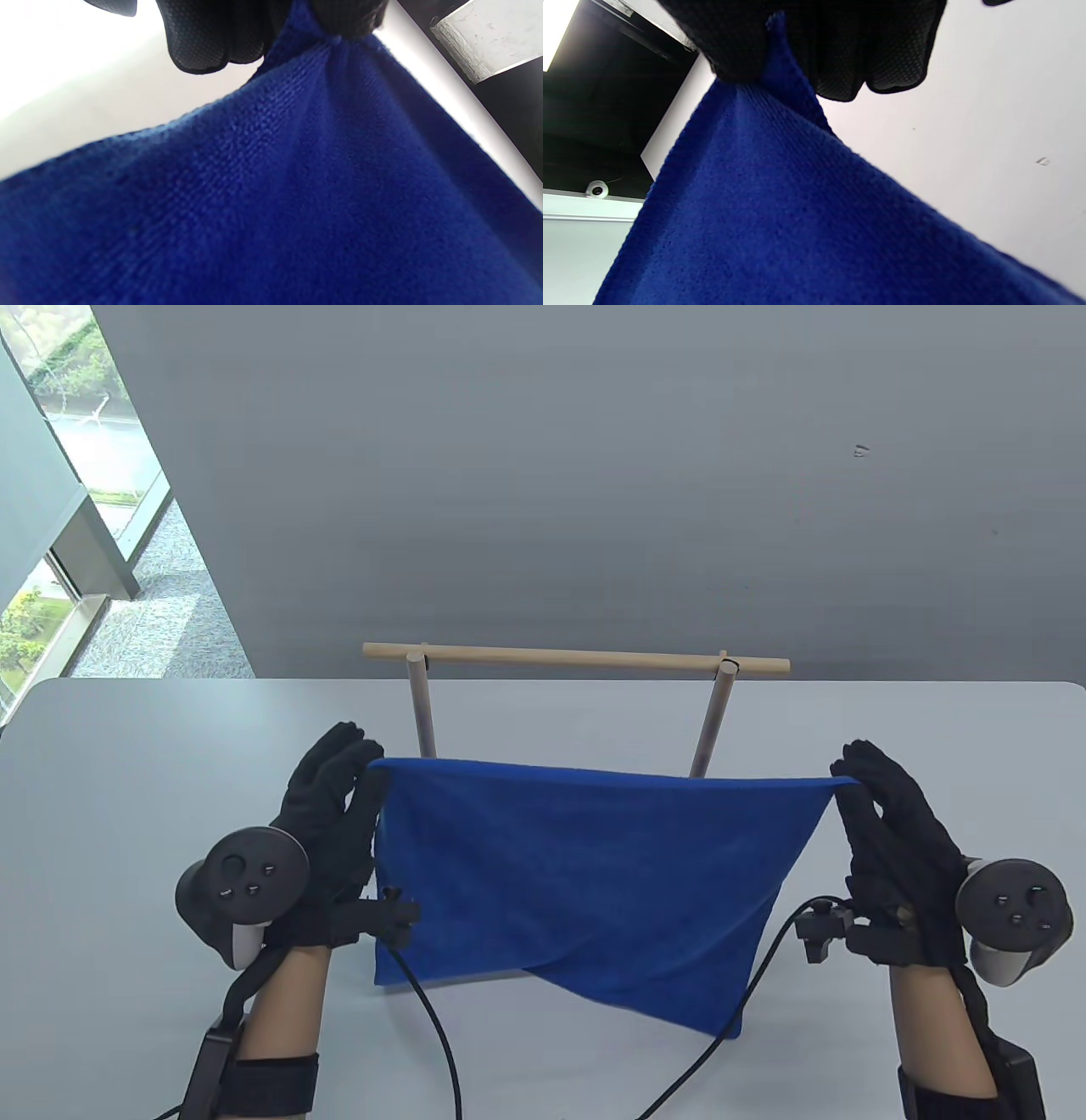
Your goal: Drape square towel over desktop hanging rack bar
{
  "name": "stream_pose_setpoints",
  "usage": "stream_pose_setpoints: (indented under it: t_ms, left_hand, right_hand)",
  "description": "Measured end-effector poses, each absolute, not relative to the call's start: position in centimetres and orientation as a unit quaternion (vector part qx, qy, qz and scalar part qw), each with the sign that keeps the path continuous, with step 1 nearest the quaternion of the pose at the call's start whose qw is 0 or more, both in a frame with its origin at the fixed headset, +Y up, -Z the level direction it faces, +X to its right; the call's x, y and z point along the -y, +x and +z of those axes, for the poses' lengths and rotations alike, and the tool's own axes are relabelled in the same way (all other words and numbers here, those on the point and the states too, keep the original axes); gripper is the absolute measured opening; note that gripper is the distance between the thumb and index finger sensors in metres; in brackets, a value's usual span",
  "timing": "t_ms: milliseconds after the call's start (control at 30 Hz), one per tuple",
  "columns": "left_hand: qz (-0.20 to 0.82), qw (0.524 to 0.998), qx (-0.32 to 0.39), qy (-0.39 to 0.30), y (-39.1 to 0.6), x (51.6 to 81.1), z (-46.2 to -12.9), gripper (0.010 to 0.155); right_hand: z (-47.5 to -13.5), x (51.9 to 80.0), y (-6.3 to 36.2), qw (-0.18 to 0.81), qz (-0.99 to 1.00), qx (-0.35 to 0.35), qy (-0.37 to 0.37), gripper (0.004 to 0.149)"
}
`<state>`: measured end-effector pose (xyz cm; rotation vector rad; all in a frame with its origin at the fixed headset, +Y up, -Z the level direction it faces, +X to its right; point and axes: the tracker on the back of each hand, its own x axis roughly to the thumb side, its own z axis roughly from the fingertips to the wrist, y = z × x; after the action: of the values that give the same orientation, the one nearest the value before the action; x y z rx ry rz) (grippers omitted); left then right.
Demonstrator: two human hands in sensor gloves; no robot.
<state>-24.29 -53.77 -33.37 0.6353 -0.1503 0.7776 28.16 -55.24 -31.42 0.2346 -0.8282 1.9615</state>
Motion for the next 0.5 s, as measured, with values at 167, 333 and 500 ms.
stream_pose_setpoints:
  t_ms: [167, 333, 500]
  left_hand:
    - [0.406, 0.856, 0.066, 0.313, -25.1, 51.0, -36.1, 0.041]
    - [0.365, 0.87, 0.063, 0.326, -25.0, 47.6, -39.2, 0.041]
    - [0.309, 0.897, 0.041, 0.313, -24.9, 45.7, -42.1, 0.04]
  right_hand:
    - [-33.7, 52.1, 27.6, 0.486, 0.788, 0.362, 0.108, 0.038]
    - [-36.6, 48.8, 27.4, 0.502, 0.772, 0.377, 0.096, 0.037]
    - [-40.4, 48.1, 27.2, 0.552, 0.765, 0.327, 0.064, 0.037]
